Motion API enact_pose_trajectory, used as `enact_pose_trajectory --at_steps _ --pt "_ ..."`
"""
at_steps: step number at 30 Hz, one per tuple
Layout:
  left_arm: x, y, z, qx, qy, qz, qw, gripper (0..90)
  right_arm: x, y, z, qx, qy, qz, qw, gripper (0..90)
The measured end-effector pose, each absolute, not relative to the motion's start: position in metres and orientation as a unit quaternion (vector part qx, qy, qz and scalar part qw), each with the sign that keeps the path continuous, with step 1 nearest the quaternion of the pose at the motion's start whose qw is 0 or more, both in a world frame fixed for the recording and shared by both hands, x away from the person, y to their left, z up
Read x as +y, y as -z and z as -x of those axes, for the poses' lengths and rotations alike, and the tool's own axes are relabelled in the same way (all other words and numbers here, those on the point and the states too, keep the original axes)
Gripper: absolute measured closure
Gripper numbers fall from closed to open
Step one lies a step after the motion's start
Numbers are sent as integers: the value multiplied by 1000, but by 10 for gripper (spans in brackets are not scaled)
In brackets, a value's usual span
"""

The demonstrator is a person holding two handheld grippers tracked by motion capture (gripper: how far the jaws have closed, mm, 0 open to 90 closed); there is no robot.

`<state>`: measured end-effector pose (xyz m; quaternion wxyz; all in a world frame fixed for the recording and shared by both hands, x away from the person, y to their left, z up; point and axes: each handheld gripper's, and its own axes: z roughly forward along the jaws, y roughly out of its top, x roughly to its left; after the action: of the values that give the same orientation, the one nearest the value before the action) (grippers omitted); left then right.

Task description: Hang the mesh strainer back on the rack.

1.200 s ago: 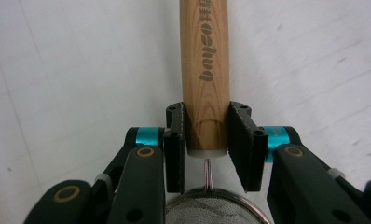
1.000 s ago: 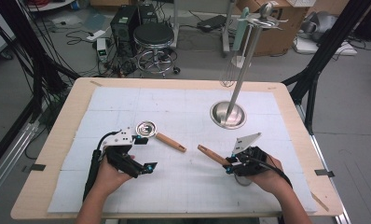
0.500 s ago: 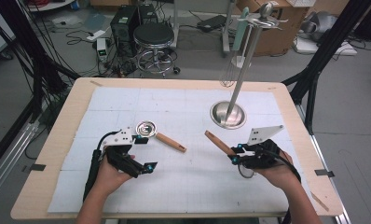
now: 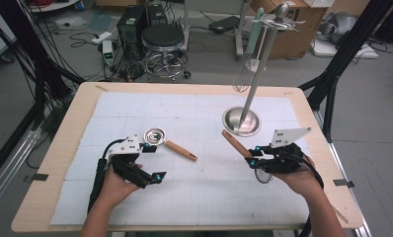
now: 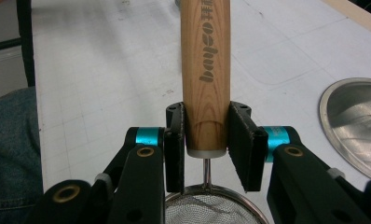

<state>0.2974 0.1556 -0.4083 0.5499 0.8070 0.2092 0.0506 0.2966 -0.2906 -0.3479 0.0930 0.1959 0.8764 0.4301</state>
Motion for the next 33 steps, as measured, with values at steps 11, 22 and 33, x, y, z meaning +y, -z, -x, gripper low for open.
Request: enact_pose_trajectory --at_steps 11,22,33 --pt "156 408 -298 209 -50 -806 551 16 -295 346 -298 868 -446 -197 91 687" --pt "157 408 -298 209 -50 -805 552 16 -297 344 -299 863 -458 -193 93 686" --pt "157 408 -298 210 -50 -805 553 16 -306 340 -301 852 -478 -196 85 686"
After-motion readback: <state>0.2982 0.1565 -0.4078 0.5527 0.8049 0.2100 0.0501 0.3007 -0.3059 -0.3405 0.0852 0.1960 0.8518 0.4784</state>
